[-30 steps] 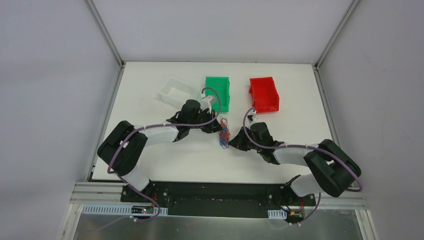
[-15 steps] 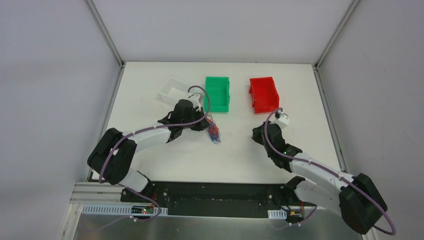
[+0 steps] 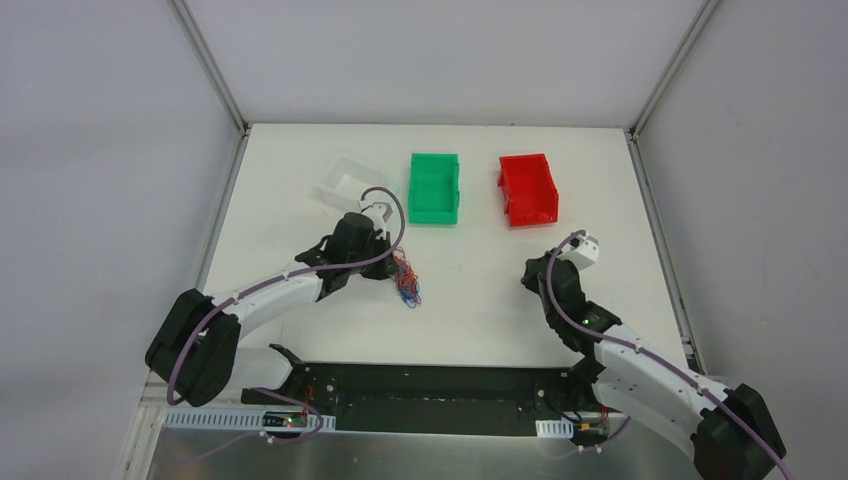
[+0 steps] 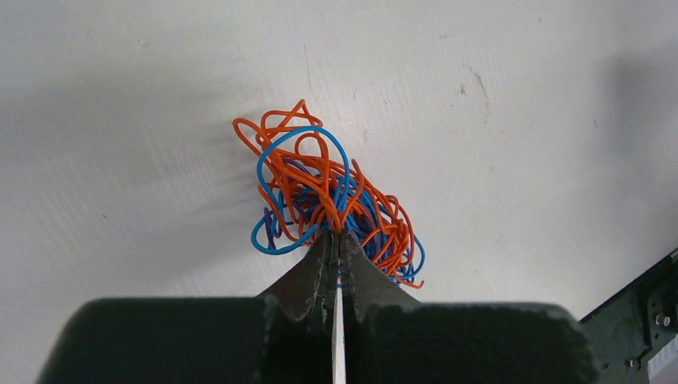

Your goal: Untangle the cables

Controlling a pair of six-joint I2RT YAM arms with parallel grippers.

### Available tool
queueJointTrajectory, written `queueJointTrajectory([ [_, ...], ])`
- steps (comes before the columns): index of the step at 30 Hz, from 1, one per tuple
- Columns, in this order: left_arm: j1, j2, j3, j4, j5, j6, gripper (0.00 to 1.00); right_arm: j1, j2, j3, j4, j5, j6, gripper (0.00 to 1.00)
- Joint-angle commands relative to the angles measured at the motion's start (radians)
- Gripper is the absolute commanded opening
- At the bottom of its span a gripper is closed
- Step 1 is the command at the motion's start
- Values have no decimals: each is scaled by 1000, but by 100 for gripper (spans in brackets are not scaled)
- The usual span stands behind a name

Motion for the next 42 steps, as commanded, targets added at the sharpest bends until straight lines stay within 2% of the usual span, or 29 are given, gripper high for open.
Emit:
queueJointTrajectory([
  [1, 1, -22, 19, -7, 77, 53, 0, -2, 81, 51, 117, -268, -123, 0],
  [3, 0, -11, 35, -4, 108, 57, 0, -2, 126, 58, 166, -383, -149, 2],
  [4, 0, -4, 39, 2, 123, 58, 0, -2, 148, 65, 181, -465, -159, 10],
  [6, 0, 8, 35, 30, 156, 59, 0, 0, 202, 76, 234, -625, -188, 46],
  [7, 0, 14, 28, 51, 176, 58, 0, 8, 237, 83, 262, -694, -196, 60],
  [8, 0, 18, 17, 81, 203, 55, 0, 18, 273, 93, 291, -740, -195, 67],
  [10, 0, 30, -4, 150, 286, 48, 0, 47, 347, 126, 306, -790, -202, 71],
  [13, -1, 47, -28, 244, 354, 32, 0, 103, 468, 186, 310, -826, -214, 72],
  [18, 0, 67, -51, 291, 360, 23, 0, 219, 609, 277, 317, -818, -239, 70],
  [23, -1, 64, -51, 289, 355, 24, 0, 272, 719, 356, 257, -753, -241, 59],
  [26, -1, 56, -56, 284, 330, 25, 0, 274, 761, 391, 204, -715, -232, 46],
  [27, -1, 57, -55, 280, 322, 27, 0, 273, 771, 400, 185, -696, -227, 39],
  [31, 0, 64, -36, 223, 264, 39, 0, 271, 758, 437, 94, -572, -238, 1],
  [35, 0, 91, 8, 78, 94, 59, 0, 236, 686, 391, 70, -371, -171, 0],
  [42, 0, 124, 60, -49, -92, 65, 0, 85, 515, 249, 69, -233, -17, 0],
])
